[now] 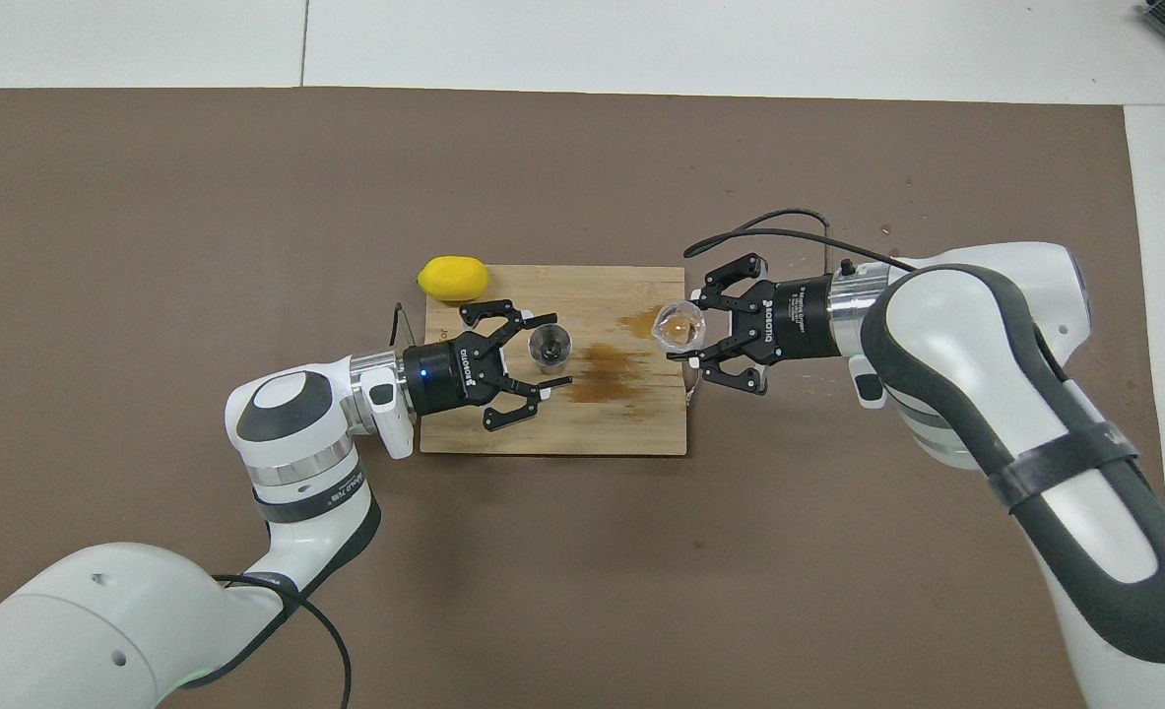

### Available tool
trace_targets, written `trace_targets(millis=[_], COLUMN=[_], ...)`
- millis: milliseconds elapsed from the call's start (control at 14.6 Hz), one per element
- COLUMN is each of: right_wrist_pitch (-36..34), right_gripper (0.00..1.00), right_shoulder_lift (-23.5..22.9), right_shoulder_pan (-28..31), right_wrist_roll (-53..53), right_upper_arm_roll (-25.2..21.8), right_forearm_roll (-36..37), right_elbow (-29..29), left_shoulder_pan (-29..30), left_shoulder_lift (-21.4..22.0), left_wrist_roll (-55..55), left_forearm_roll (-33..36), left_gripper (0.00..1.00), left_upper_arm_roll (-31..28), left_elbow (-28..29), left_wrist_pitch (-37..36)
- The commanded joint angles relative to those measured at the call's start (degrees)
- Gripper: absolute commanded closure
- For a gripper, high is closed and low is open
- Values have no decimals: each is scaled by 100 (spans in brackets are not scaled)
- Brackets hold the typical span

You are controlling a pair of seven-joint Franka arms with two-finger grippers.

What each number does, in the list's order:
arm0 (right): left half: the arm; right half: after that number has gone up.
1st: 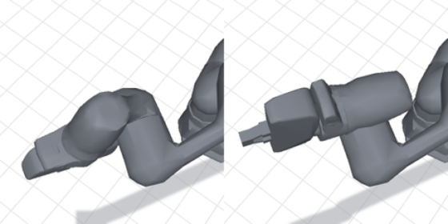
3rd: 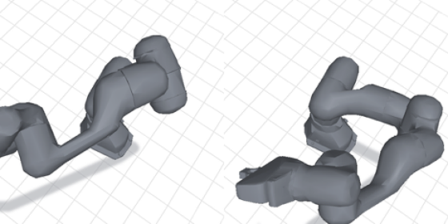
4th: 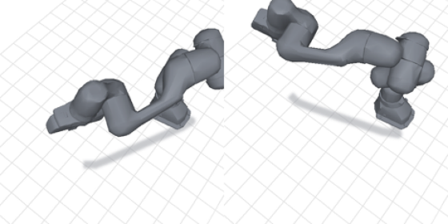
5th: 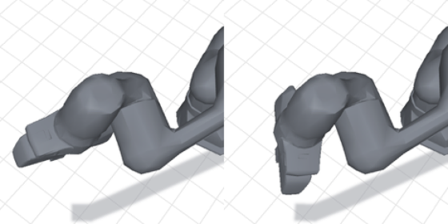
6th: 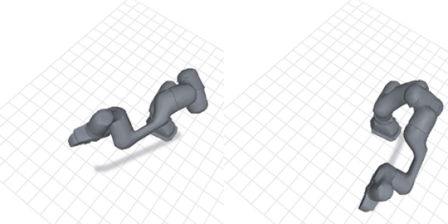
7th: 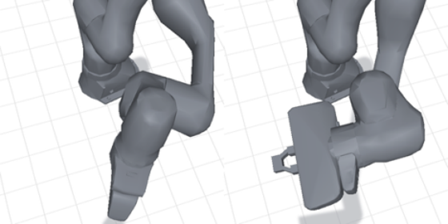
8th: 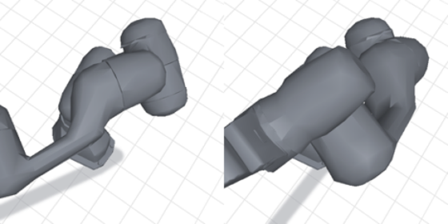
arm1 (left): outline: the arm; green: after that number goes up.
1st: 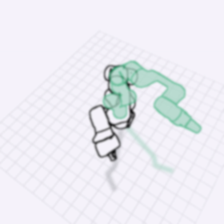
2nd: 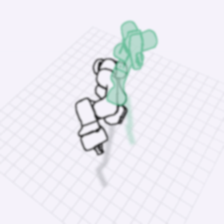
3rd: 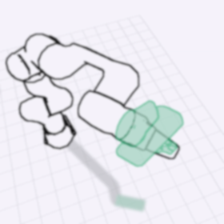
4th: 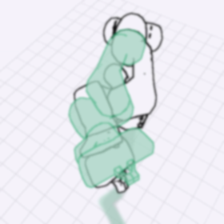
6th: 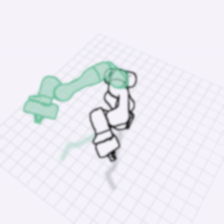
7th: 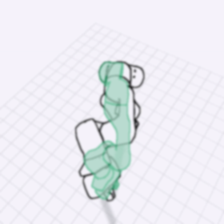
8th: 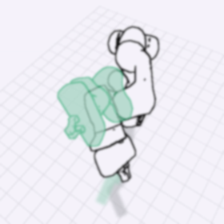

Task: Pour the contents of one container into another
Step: 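Carry the dark cup onto the board while the right gripper brings the glass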

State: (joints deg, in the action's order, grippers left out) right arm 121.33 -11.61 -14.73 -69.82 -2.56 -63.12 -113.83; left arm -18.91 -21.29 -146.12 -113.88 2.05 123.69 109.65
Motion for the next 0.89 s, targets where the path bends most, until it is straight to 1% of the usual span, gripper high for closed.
trace_targets(millis=[0, 205, 274, 479, 548, 822], right_wrist_pitch=[75, 207, 233, 365, 391, 497], right_gripper=[100, 100, 100, 100, 100, 100], right_shoulder_lift=[-52, -52, -60, -69, -95, -131], right_shoulder_pan=[-144, -197, -310, -355, -460, -592], right_wrist_roll=[-233, -312, -313, -321, -321, -391], right_upper_arm_roll=[-43, -34, -34, -34, -43, -43], right_forearm_roll=[124, 124, 124, 133, 159, 308], right_elbow=[150, 203, 203, 203, 203, 282], left_shoulder_pan=[-95, -25, 1, 186, 221, 633], left_shoulder_lift=[-7, -7, -7, 10, 19, 89], left_wrist_roll=[-162, -162, -162, -162, -162, -162], left_forearm_roll=[-161, -161, -152, -73, -64, 427], left_gripper=[0, 0, 0, 0, 0, 0], left_upper_arm_roll=[-64, -64, -73, -91, -100, -108], left_elbow=[32, -12, -3, 40, 75, 277], left_wrist_pitch=[74, 56, 21, -110, -172, -479])
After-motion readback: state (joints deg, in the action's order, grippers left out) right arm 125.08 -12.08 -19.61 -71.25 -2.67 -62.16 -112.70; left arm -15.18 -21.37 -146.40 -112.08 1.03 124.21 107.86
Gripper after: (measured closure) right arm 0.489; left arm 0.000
